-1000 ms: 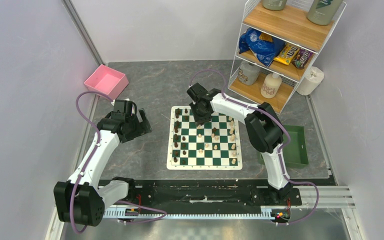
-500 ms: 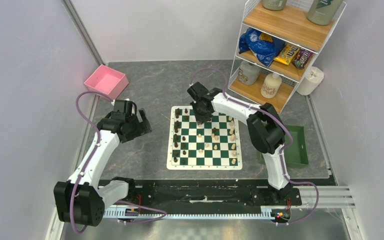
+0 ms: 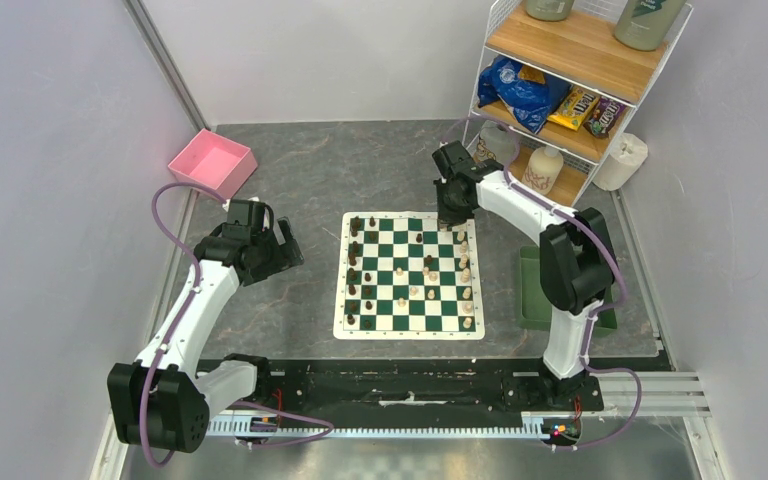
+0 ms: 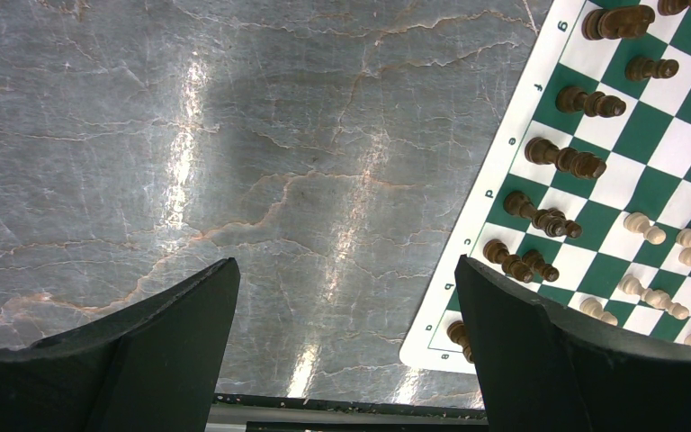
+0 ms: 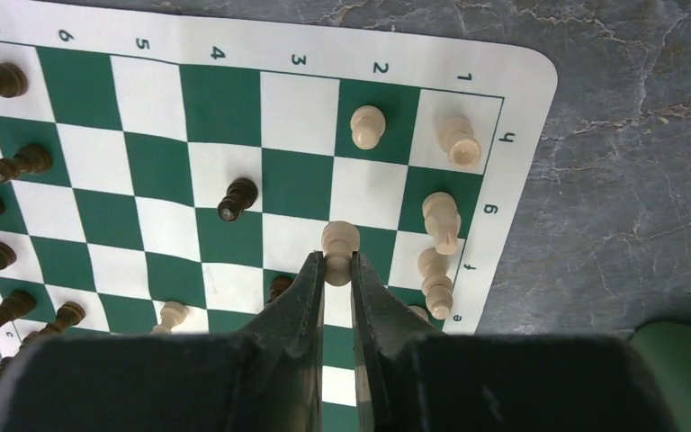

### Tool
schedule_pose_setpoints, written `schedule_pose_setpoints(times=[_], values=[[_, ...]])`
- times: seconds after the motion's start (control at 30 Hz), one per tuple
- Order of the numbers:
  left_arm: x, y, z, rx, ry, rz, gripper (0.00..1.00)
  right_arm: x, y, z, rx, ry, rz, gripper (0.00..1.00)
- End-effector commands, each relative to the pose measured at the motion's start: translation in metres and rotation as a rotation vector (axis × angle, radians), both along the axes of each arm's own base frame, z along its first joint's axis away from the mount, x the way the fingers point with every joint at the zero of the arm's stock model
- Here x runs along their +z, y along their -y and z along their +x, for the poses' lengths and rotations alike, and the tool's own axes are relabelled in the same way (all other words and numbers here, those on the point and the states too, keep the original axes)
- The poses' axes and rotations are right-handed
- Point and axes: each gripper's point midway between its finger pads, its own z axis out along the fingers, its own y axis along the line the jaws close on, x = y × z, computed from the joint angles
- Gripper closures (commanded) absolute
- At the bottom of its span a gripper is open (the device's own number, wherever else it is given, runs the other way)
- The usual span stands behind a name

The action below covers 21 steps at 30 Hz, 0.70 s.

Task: Set up the chess pieces on the board

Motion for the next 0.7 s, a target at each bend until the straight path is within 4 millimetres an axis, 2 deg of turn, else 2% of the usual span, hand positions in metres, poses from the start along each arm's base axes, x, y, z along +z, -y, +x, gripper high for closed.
schedule_pose_setpoints(times=[0.0, 0.3, 0.67], values=[[0.014, -0.001, 0.009, -0.008, 0.043, 0.008, 0.03, -0.005, -0.005, 0.003, 0.005, -0.002, 0.017, 0.85], [0.014, -0.001, 0.009, -0.010, 0.044, 0.006, 0.03, -0.030, 0.002, 0.005, -0.021, -0.046, -0.012, 0.85], [0.014, -0.001, 0.009, -0.010, 0.041, 0.008, 0.03, -0.041, 0.009, 0.007, -0.032, -0.050, -0.052, 0.84]])
